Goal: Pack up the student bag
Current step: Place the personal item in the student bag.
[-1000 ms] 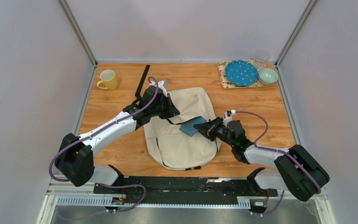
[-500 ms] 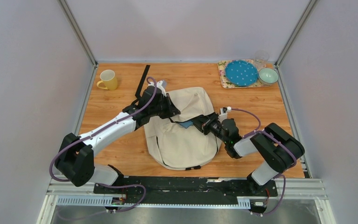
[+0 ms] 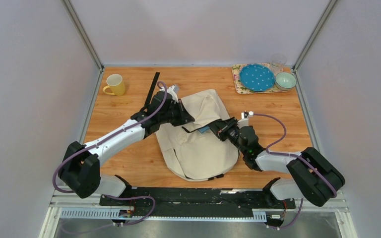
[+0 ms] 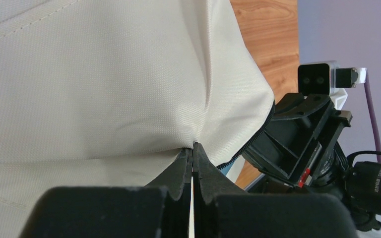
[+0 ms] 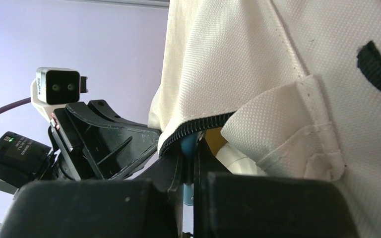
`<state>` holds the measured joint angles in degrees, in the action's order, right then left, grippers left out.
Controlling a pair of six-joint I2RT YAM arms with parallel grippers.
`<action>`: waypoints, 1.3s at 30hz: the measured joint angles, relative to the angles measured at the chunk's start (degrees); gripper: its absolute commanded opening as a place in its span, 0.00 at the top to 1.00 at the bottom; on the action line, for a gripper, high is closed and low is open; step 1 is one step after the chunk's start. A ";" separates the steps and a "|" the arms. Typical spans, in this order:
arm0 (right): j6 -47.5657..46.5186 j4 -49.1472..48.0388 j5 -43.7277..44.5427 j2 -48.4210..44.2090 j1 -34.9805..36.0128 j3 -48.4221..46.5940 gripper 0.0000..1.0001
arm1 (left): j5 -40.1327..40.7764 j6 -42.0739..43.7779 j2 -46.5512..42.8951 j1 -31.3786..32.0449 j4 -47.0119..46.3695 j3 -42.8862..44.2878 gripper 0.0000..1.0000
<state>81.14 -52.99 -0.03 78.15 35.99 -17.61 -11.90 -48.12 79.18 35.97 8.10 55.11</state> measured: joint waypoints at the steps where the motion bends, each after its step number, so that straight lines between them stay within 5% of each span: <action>1: -0.74 1.97 0.61 -1.44 0.00 0.00 1.00 | -0.55 -0.13 0.02 0.02 -0.17 0.00 1.00; 9: -2.54 5.86 1.84 3.37 -0.02 -5.68 0.98 | -3.32 -2.23 0.02 -0.35 -2.10 -0.92 1.00; 16: -3.48 7.21 1.79 9.86 0.66 -9.99 0.54 | -3.32 -2.62 0.02 -0.94 -2.97 -1.51 1.00; 19: -5.55 12.22 1.46 7.89 0.85 -9.79 0.43 | -3.41 -2.60 0.00 -1.31 -3.21 -1.97 1.00; 23: -8.26 19.43 1.51 1.09 0.96 -8.33 0.41 | -3.93 -2.58 -0.22 -2.14 -3.17 -3.13 1.00; 27: -10.27 25.14 1.62 -4.83 0.96 -6.67 0.43 | -4.28 -2.58 -0.59 -2.75 -3.21 -4.07 1.00; 31: -11.72 29.03 1.53 -6.84 0.96 -6.56 0.79 | -4.57 -2.58 -0.66 -2.97 -3.19 -4.20 1.00; 34: -12.33 30.34 1.07 -6.25 0.96 -6.56 0.93 | -4.70 -2.58 -0.66 -3.02 -3.19 -4.20 1.00; 39: -12.52 30.01 -0.11 -2.75 0.96 -7.21 0.98 | -5.01 -2.56 -0.66 -3.02 -3.21 -4.33 1.00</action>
<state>68.62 -22.98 -0.14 75.40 36.95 -24.82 -16.91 -50.68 78.52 32.95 4.89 50.78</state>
